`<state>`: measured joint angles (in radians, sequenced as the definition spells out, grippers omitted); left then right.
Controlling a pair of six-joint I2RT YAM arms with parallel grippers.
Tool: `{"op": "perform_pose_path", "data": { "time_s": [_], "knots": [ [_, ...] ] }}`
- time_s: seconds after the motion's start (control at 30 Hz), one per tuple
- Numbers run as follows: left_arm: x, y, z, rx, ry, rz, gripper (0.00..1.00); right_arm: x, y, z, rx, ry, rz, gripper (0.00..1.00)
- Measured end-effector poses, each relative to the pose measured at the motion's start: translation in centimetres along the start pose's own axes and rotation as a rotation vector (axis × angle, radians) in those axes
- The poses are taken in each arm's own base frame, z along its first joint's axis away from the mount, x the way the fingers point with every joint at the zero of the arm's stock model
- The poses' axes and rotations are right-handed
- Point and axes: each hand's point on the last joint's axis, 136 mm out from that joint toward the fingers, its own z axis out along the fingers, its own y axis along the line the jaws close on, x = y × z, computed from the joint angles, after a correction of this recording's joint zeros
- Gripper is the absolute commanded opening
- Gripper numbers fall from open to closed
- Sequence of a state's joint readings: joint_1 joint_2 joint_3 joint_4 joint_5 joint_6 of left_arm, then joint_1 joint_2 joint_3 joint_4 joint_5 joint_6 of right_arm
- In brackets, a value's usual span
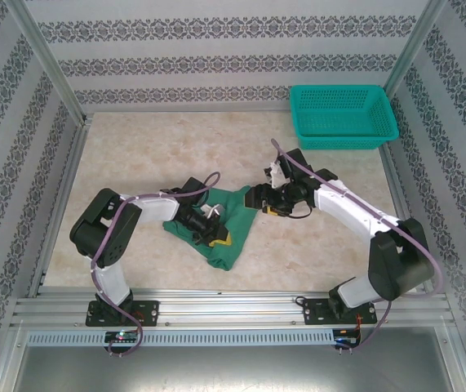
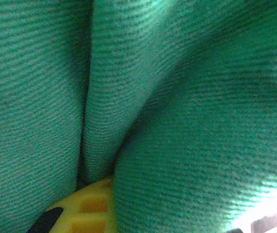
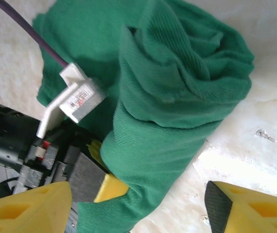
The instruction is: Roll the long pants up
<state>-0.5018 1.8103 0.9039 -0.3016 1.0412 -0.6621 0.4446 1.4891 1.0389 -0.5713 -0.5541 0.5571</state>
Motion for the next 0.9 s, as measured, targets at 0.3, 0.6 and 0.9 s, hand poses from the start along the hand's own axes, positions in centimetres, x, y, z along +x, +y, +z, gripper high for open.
{"op": "perform_pose_path", "data": {
  "time_s": [0.3, 0.6, 0.9],
  "knots": [
    [-0.5, 0.2, -0.7, 0.069, -0.014, -0.035, 0.00, 1.1, -1.9, 4.7, 0.099, 0.118, 0.005, 0.79],
    [-0.9, 0.5, -1.5, 0.106, -0.016, -0.026, 0.00, -0.2, -2.5, 7.5, 0.115, 0.112, -0.007, 0.80],
    [-1.0, 0.9, -1.8, 0.137, -0.005, -0.011, 0.00, -2.1, -1.1, 8.1, 0.087, 0.077, -0.036, 0.81]
  ]
}}
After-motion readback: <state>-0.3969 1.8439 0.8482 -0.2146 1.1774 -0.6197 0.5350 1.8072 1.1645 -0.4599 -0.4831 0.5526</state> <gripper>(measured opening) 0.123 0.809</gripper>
